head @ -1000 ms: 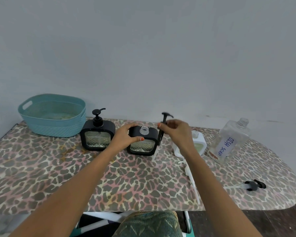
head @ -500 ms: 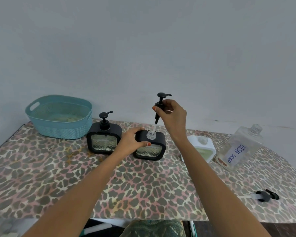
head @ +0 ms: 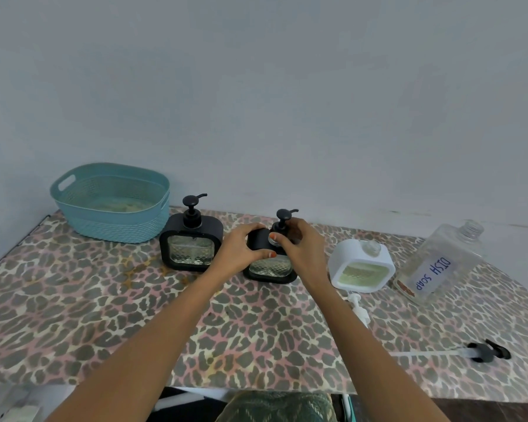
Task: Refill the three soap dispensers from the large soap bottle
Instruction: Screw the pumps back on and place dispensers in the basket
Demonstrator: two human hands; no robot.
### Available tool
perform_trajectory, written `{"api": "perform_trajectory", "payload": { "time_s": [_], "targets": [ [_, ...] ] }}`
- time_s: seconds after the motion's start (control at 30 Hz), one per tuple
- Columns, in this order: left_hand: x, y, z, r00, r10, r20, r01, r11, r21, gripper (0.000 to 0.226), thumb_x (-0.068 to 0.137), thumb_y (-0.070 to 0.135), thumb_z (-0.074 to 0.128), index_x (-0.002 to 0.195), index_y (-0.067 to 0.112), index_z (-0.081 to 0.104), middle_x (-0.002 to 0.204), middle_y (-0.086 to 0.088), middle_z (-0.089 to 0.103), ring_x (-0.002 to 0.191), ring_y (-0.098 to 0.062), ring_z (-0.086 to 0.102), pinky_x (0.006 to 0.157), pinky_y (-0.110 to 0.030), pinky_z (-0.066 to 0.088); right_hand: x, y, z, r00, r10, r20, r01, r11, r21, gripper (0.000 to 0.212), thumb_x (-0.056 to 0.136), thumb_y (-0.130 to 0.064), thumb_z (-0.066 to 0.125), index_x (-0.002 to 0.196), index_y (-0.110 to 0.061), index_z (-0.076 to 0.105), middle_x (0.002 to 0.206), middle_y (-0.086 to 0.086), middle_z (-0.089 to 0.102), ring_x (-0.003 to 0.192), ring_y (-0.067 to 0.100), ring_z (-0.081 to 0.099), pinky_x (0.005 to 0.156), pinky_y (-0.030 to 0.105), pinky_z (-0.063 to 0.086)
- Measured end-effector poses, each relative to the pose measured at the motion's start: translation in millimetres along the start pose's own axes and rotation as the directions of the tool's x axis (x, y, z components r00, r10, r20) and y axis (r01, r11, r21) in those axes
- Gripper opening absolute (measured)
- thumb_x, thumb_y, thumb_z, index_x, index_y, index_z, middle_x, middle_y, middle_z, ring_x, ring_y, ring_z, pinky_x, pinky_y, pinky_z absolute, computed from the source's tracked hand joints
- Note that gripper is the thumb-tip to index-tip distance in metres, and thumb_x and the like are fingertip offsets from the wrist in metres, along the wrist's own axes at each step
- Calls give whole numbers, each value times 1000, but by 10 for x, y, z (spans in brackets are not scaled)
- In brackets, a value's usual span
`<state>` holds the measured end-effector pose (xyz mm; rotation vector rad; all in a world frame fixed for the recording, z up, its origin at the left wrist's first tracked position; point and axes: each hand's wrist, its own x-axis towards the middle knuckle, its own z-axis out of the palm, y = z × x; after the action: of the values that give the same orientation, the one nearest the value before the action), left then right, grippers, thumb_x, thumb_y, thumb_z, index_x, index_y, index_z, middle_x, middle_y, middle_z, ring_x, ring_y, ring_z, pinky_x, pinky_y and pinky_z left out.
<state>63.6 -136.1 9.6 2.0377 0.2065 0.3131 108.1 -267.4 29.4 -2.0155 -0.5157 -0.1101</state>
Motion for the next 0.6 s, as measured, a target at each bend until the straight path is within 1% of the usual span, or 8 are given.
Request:
{"api": "perform_trajectory", "payload": {
  "time_s": [0.07, 0.17, 0.23, 0.33, 0.4, 0.43, 0.53, 0.6],
  "targets": [
    [0, -1, 2, 1000, -10, -1, 10, 1000, -4, 57, 70, 22, 78, 121, 12, 54, 125, -4, 57, 114, -14, 48, 88, -20, 34, -9, 27, 23, 1000, 3, 12, -3, 1000, -2, 33, 81, -18, 69, 111, -6, 60, 102, 8, 67, 89, 14, 59, 67, 1, 40],
    [8, -22, 12, 1000, -21, -9, 21, 1000, -5, 60, 70, 23, 78, 123, 13, 53, 126, -4, 56, 118, -17, 48, 89, -21, 34, -12, 49, 45, 1000, 6, 21, -6, 1000, -11, 33, 81, -16, 69, 111, -5, 59, 103, 8, 67, 85, 8, 54, 67, -3, 38],
    [14, -41, 17, 999, -31, -12, 31, 1000, -3, 61, 69, 24, 79, 124, 14, 53, 127, -3, 55, 119, -17, 48, 91, -21, 35, -11, 65, 60, 1000, 15, 1, -15, 1000, 5, 36, 79, -18, 72, 110, -5, 59, 101, 7, 66, 85, 9, 56, 68, 2, 41],
    [30, -80, 24, 999, -35, -9, 35, 999, -7, 62, 68, 25, 79, 124, 15, 53, 127, -3, 56, 120, -18, 49, 93, -23, 36, 7, 116, 125, 999, 21, -49, -22, 1000, -21, 38, 74, -27, 77, 100, -10, 55, 95, 6, 64, 87, 20, 61, 76, 24, 48],
    [28, -88, 26, 999, -32, -15, 32, 999, -8, 61, 68, 23, 79, 123, 15, 54, 127, -2, 56, 119, -16, 49, 94, -23, 36, 19, 141, 177, 997, 38, -65, -42, 997, -67, 44, 70, -34, 78, 96, -14, 50, 93, 3, 59, 88, 23, 58, 80, 39, 48],
    [28, -90, 27, 999, -32, -19, 32, 999, -10, 60, 69, 22, 79, 123, 15, 54, 126, -2, 57, 118, -16, 50, 93, -23, 37, 18, 147, 193, 997, 49, -62, -54, 995, -83, 47, 69, -36, 78, 98, -15, 48, 93, 2, 57, 89, 23, 56, 82, 42, 47],
    [35, -99, 31, 999, -30, -17, 30, 999, -22, 59, 69, 22, 78, 123, 14, 55, 124, -2, 58, 117, -17, 52, 93, -24, 39, 3, 148, 147, 997, 76, 28, -76, 997, -10, 55, 72, -33, 75, 116, -18, 46, 106, -1, 54, 99, 20, 54, 91, 41, 44],
    [44, -102, 31, 999, -33, -13, 33, 999, -20, 62, 68, 26, 80, 122, 15, 54, 124, -2, 57, 117, -17, 51, 94, -24, 40, -5, 127, 34, 988, 66, 141, -83, 990, 115, 53, 82, -25, 68, 128, -24, 42, 117, -1, 56, 106, 15, 55, 93, 31, 44]
  ]
}}
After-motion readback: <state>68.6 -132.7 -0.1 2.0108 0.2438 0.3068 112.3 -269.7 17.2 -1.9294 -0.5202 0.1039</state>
